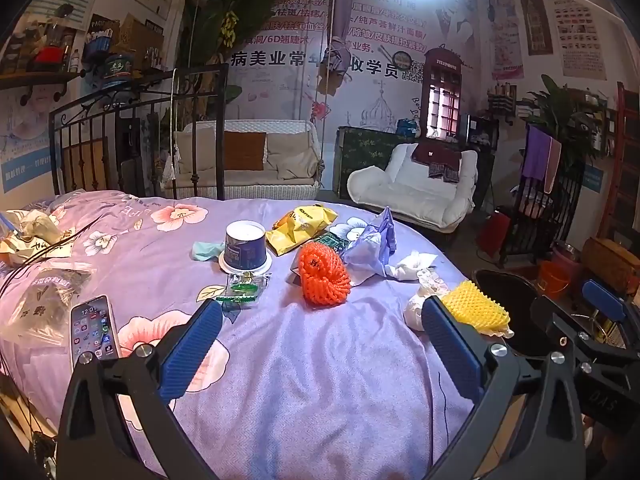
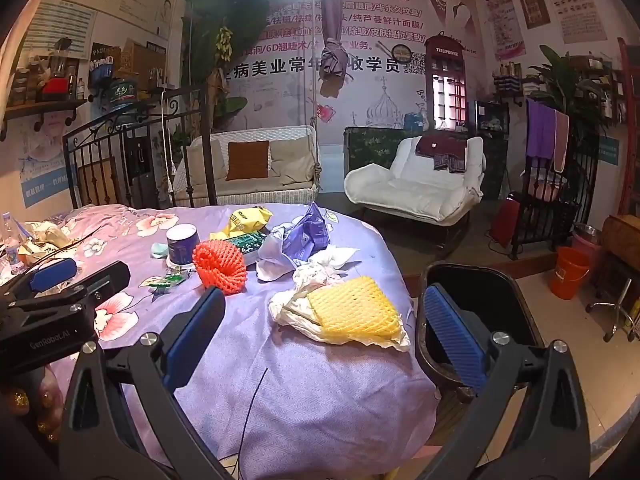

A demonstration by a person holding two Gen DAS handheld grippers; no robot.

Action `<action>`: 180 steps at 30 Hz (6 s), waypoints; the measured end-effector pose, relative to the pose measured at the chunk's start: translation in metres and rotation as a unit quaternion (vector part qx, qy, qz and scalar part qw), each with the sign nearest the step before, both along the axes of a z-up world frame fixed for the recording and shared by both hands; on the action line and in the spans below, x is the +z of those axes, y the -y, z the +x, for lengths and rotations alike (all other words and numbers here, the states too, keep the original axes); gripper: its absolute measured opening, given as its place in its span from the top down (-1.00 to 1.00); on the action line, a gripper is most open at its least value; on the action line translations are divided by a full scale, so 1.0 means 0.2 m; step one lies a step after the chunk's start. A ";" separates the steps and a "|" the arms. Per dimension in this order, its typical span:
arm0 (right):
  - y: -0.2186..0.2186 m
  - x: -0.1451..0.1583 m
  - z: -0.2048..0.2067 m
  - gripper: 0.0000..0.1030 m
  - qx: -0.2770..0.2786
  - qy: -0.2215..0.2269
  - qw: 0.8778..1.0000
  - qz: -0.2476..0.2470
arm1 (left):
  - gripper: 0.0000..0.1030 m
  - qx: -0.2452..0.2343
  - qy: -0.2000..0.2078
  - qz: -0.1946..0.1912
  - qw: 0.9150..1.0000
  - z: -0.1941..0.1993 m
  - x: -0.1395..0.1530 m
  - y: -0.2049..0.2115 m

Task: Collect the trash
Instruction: 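Move both tools toward the trash on the bed, then grasp the yellow foam fruit net with the right tool, then grasp the orange foam net with left tool while right drops yellow net into bin, then carry the orange foam net over the black bin and open the left tool, then bring both tools back to the bed toward the crumpled white paper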

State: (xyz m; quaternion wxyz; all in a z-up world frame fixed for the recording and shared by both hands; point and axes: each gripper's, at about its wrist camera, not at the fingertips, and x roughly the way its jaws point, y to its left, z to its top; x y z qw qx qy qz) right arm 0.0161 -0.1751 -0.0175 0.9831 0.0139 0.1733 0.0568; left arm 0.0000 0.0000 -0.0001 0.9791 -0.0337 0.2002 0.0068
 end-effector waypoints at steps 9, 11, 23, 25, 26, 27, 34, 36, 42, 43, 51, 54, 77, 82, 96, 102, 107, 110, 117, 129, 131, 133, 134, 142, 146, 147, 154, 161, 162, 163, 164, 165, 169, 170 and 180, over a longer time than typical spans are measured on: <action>0.01 -0.01 0.01 -0.91 -0.001 -0.003 1.000 0.000 | -0.94 -0.002 -0.001 0.002 1.000 0.00 0.00 0.00; 0.01 -0.01 0.02 -0.91 -0.001 -0.005 1.000 0.001 | -0.94 -0.002 -0.002 0.002 1.000 -0.01 0.00 0.00; 0.00 -0.01 0.02 -0.91 0.000 -0.006 1.000 0.000 | -0.94 -0.002 0.001 0.005 1.000 0.00 -0.01 0.01; 0.00 -0.01 0.02 -0.91 0.000 -0.006 1.000 0.000 | -0.94 -0.002 0.000 0.005 1.000 0.01 -0.02 0.00; 0.01 -0.01 0.02 -0.91 0.000 -0.006 1.000 0.000 | -0.94 -0.003 0.000 0.007 1.000 0.01 -0.02 0.00; 0.01 -0.01 0.02 -0.91 0.000 -0.007 1.000 0.001 | -0.94 -0.003 -0.001 0.008 1.000 0.01 -0.03 0.00; 0.00 -0.02 0.02 -0.91 0.000 -0.009 1.000 0.000 | -0.94 -0.004 -0.003 0.007 1.000 0.03 -0.04 -0.01; 0.00 -0.02 0.03 -0.91 0.001 -0.011 1.000 0.000 | -0.94 -0.003 -0.004 0.008 1.000 0.03 -0.04 -0.01; 0.00 -0.03 0.04 -0.91 0.003 -0.016 1.000 0.000 | -0.94 -0.004 -0.007 0.009 1.000 0.04 -0.04 -0.01; 0.00 -0.03 0.04 -0.91 0.003 -0.018 1.000 0.000 | -0.94 -0.004 -0.006 0.010 1.000 0.04 -0.04 -0.01; -0.01 -0.04 0.08 -0.91 0.013 -0.034 0.999 -0.006 | -0.94 -0.003 -0.038 -0.003 0.999 0.07 -0.10 -0.05; -0.02 -0.07 0.12 -0.91 0.021 -0.051 0.998 -0.009 | -0.94 -0.001 -0.076 -0.010 0.997 0.10 -0.16 -0.10; 0.17 -0.32 0.69 -0.68 0.005 -0.217 0.974 0.066 | -0.80 -0.027 -0.162 0.003 0.986 0.41 -0.29 -0.30; 0.16 -0.35 0.74 -0.31 0.009 -0.230 0.972 0.049 | -0.84 -0.030 -0.166 -0.005 0.986 0.48 -0.29 -0.27; 0.21 -0.26 0.68 0.69 0.028 -0.162 0.986 0.032 | -0.86 -0.090 -0.185 -0.013 0.978 0.71 -0.30 -0.15; 0.26 -0.12 0.61 0.69 0.024 -0.111 0.992 0.053 | -0.67 -0.096 -0.193 -0.006 0.976 0.88 -0.30 -0.10; 0.33 -0.04 0.62 0.69 -0.021 -0.080 0.996 0.042 | -0.47 -0.090 -0.213 -0.011 0.973 1.02 -0.33 -0.09; 0.44 -0.05 0.65 0.69 -0.086 -0.081 0.991 0.054 | -0.25 -0.090 -0.227 -0.012 0.970 1.07 -0.36 -0.08; 0.72 -0.28 0.77 0.65 -0.230 -0.158 0.956 0.096 | 0.37 -0.086 -0.235 -0.029 0.968 1.06 -0.39 -0.11; 0.75 -0.38 0.72 -0.49 -0.231 -0.165 0.954 0.099 | 0.61 -0.094 -0.182 -0.019 0.979 0.87 -0.27 -0.12; 0.73 -0.37 0.69 -0.55 -0.222 -0.159 0.957 0.096 | 0.61 -0.099 -0.162 -0.016 0.982 0.81 -0.21 -0.11; 0.69 -0.36 0.67 -0.59 -0.211 -0.154 0.961 0.092 | 0.61 -0.112 -0.140 -0.015 0.984 0.76 -0.14 -0.07; 0.68 -0.35 0.66 -0.60 -0.209 -0.150 0.962 0.089 | 0.61 -0.122 -0.131 -0.015 0.984 0.75 -0.10 -0.04; 0.60 -0.33 0.50 -0.71 -0.216 -0.116 0.966 0.082 | 0.61 -0.272 -0.116 -0.016 0.955 0.84 0.06 0.53; 0.59 -0.33 0.44 -0.75 -0.211 -0.116 0.968 0.073 | 0.61 -0.339 -0.146 0.017 0.929 0.96 -0.01 0.90; 0.59 -0.34 0.43 -0.75 -0.212 -0.119 0.967 0.071 | 0.61 -0.350 -0.158 0.024 0.923 0.99 -0.05 0.98; 0.63 -0.35 0.40 -0.76 -0.222 -0.129 0.964 0.069 | 0.61 -0.396 -0.215 0.074 0.890 1.12 -0.20 1.41; 0.69 -0.38 0.42 -0.77 -0.237 -0.147 0.957 0.083 | 0.15 -0.405 -0.243 0.087 0.877 1.19 -0.24 1.51; 0.70 -0.38 0.42 -0.77 -0.238 -0.148 0.956 0.084 | -0.18 -0.402 -0.242 0.089 0.878 1.20 -0.23 1.52; 0.70 -0.38 0.43 -0.77 -0.239 -0.150 0.956 0.085 | -0.34 -0.399 -0.239 0.091 0.880 1.20 -0.23 1.52; 0.70 -0.38 0.43 -0.77 -0.239 -0.151 0.955 0.086 | -0.51 -0.398 -0.234 0.091 0.882 1.20 -0.22 1.52; 0.71 -0.39 0.43 -0.77 -0.238 -0.152 0.955 0.087 | -0.55 -0.398 -0.226 0.093 0.884 1.19 -0.22 1.54; 0.70 -0.39 0.43 -0.78 -0.237 -0.156 0.955 0.089 | -0.68 -0.394 -0.203 0.107 0.890 1.16 -0.19 1.50; 0.71 -0.39 0.43 -0.78 -0.236 -0.156 0.955 0.090 | -0.71 -0.393 -0.200 0.102 0.891 1.16 -0.19 1.49; 0.72 -0.39 0.44 -0.80 -0.231 -0.164 0.955 0.091 | -0.77 -0.363 -0.195 0.077 0.908 1.11 -0.16 1.32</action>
